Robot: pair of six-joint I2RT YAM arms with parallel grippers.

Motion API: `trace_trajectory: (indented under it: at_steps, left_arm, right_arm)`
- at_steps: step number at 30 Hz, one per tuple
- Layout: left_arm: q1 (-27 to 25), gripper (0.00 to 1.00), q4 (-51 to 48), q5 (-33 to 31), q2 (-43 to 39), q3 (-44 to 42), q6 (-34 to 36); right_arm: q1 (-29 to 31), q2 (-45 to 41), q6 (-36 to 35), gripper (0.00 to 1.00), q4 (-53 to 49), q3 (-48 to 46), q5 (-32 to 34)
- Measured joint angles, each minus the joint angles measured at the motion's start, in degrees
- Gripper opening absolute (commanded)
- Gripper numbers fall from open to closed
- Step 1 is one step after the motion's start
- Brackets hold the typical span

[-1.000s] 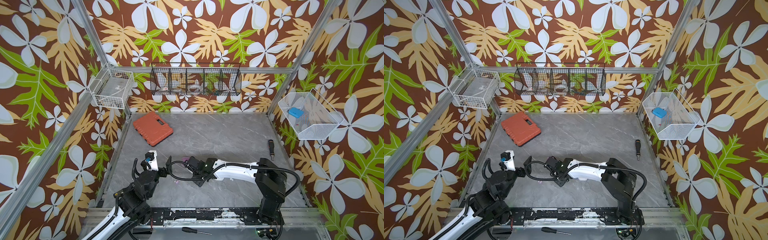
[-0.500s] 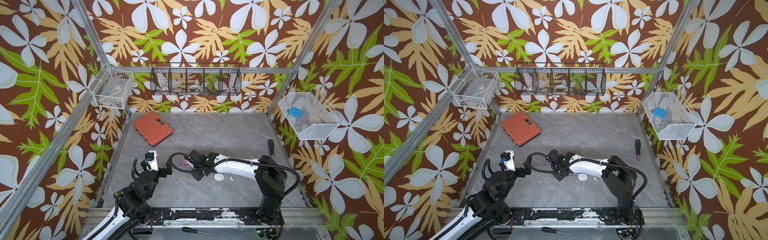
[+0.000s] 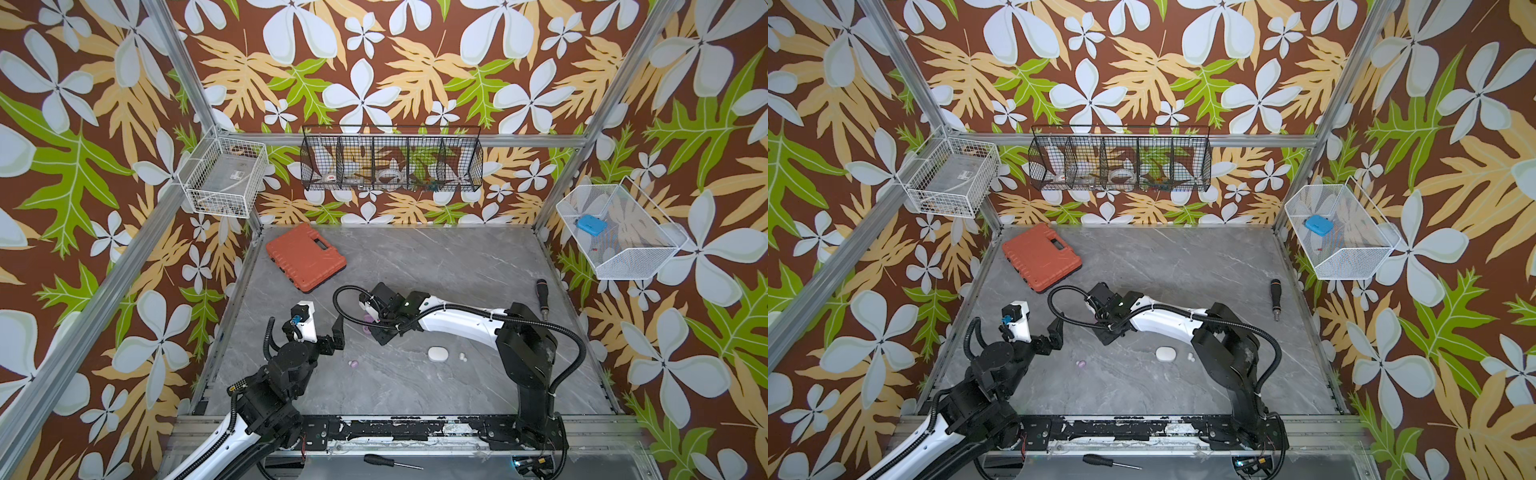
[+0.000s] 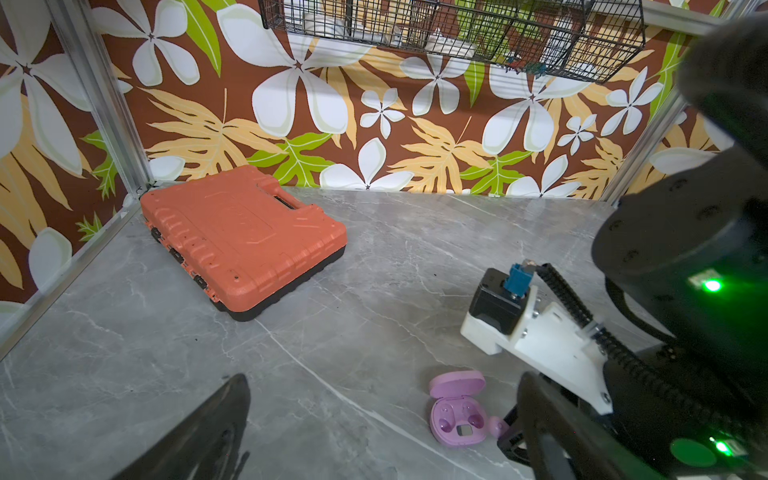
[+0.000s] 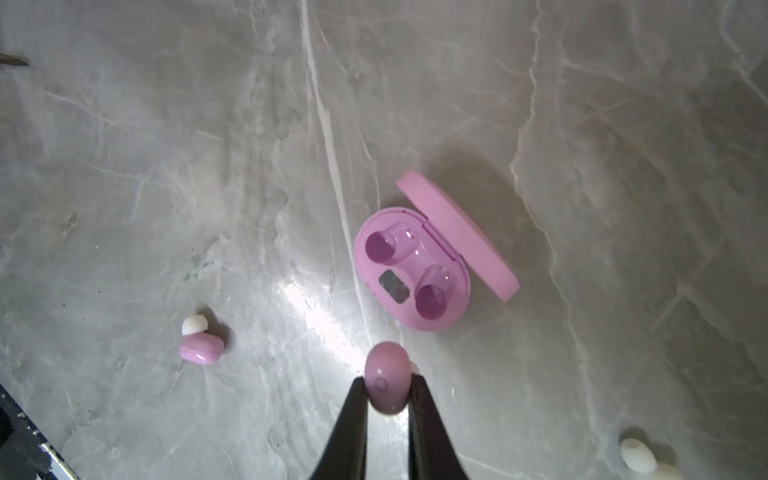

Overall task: Insert the wireless bluetooth earbuds into the charging case
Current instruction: 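Lower the held earbud into a slot of the pink case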

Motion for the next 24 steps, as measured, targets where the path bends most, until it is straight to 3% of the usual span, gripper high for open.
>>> trace_trajectory:
  at_steps: [12,24]
  left_arm:
    - [0.0,1.0,0.68,0.0,-0.22,-0.15,0.04]
    - [0.0,1.0,1.01,0.04,-0.37,-0.31,0.24]
  right_arm:
    - [-2.23,4.15,-0.44,0.16,0.04,4.59,-2.1]
    - [-2.32,4.35,-0.17,0.16,0.68,2.27,-3.26]
